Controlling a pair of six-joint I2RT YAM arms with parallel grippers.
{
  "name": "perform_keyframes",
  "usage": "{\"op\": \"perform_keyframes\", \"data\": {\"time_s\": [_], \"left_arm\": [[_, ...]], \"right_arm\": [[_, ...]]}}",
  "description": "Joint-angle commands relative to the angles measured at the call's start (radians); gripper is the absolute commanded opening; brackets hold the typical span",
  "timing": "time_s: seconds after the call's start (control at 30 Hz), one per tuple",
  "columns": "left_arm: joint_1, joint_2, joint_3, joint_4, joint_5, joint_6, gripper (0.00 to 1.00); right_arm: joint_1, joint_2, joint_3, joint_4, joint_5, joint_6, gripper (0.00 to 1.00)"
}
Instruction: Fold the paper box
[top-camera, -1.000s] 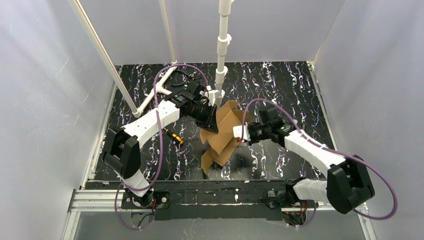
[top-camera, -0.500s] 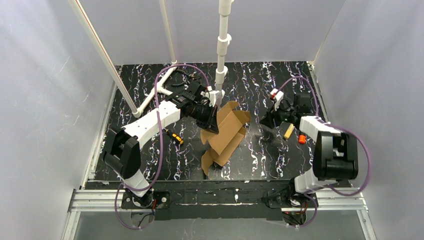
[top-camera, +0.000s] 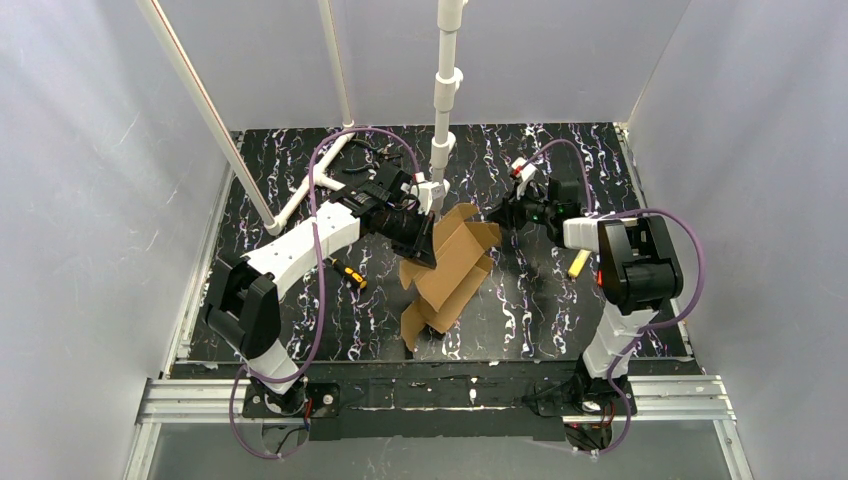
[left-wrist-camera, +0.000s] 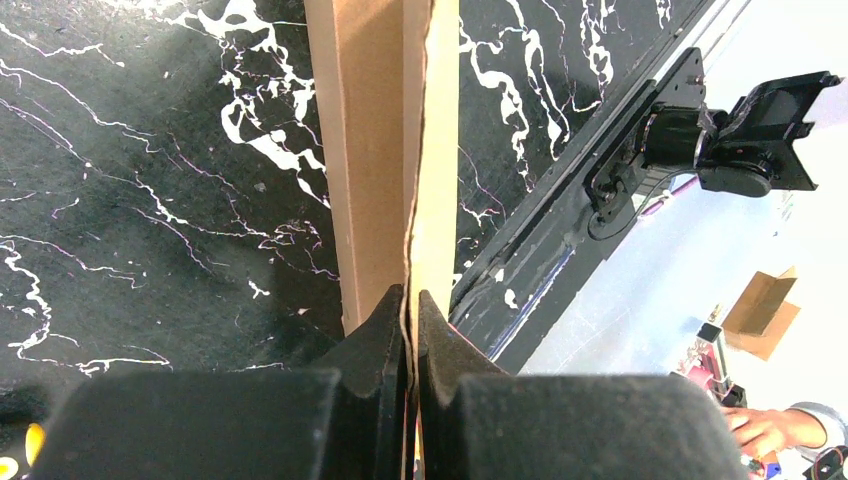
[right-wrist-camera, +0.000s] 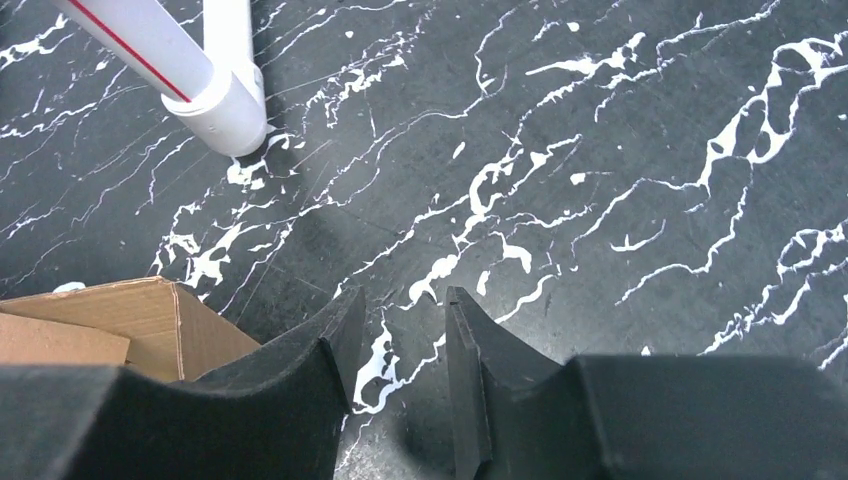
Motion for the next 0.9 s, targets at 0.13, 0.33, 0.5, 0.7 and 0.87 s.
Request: {"op": "perform_keyframes", "data": {"time_s": [0.13,0.33,0.5,0.7,0.87], "left_arm": [[-0.005,-0.040,-0.001,-0.071,-0.027,0.048,0.00],[-0.005,-0.050,-0.008,-0.072,-0.022,0.058,0.00],[-0.021,-0.062,-0.009,-0.104,0.000,0.102,0.00],[-0.025,-0.087,-0.013,-0.140,-0.071,0.119,0.00],[-0.025,-0.077,-0.011,-0.134,-0.044,0.111,0.00]], "right_arm": [[-0.006,-0.013,0.071,-0.292,-0.311,-0.307,0.46],[-0.006,-0.079,0.085,-0.596,-0.328,-0.570,0.54],[-0.003,-0.124,0.073,-0.609,-0.316,-0.581,0.60],[-0.023,-0.177,0.157,-0.857,-0.279,-0.736,0.92],[-0.023,-0.262,0.112,-0.864,-0.281,-0.702,0.93]]}}
